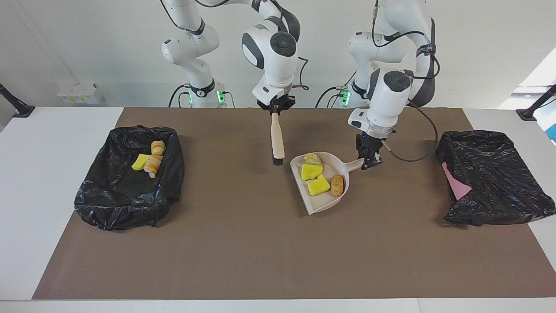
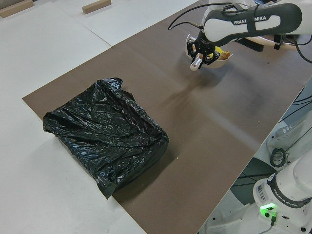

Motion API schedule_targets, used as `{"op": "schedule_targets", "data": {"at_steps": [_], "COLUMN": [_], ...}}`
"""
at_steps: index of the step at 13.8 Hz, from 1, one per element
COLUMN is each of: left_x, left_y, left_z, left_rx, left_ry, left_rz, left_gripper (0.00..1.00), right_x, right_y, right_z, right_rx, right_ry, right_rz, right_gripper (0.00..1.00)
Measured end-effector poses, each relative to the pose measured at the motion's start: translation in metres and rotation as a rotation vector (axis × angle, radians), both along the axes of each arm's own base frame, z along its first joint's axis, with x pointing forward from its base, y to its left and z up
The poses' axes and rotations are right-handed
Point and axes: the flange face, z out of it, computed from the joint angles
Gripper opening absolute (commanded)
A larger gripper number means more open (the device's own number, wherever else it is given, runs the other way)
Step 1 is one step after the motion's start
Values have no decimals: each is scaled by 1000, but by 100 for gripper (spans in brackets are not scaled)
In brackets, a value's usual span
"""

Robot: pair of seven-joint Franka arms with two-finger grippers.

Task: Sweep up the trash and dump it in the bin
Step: 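Push the sponges into the dustpan with the brush in the right gripper, then carry the dustpan with the left gripper over the trash bag nearest it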

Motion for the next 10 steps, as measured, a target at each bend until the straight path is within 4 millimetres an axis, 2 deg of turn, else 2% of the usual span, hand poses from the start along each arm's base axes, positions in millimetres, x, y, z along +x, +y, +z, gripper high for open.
{"op": "schedule_targets", "data": {"at_steps": [3, 5, 8, 10], "left_x": [25, 38, 46, 47], "left_y": [40, 81, 137, 177], "left_z": [44, 70, 95, 105], "left_rx": [-42, -66, -68, -71], "left_ry": [20, 23, 29, 26], "left_rz": [-3, -15, -34, -65], "left_gripper": [0, 0, 0, 0], "right_x": [-57, -86, -102, -102], "right_y": [31, 55, 81, 84], "right_z": [-22, -43, -77, -87], "right_rx": [-18, -29, -17, -19], "right_ry": [-15, -23, -39, -37], "right_rz": [-30, -32, -23, -22], "right_gripper": [0, 0, 0, 0]}}
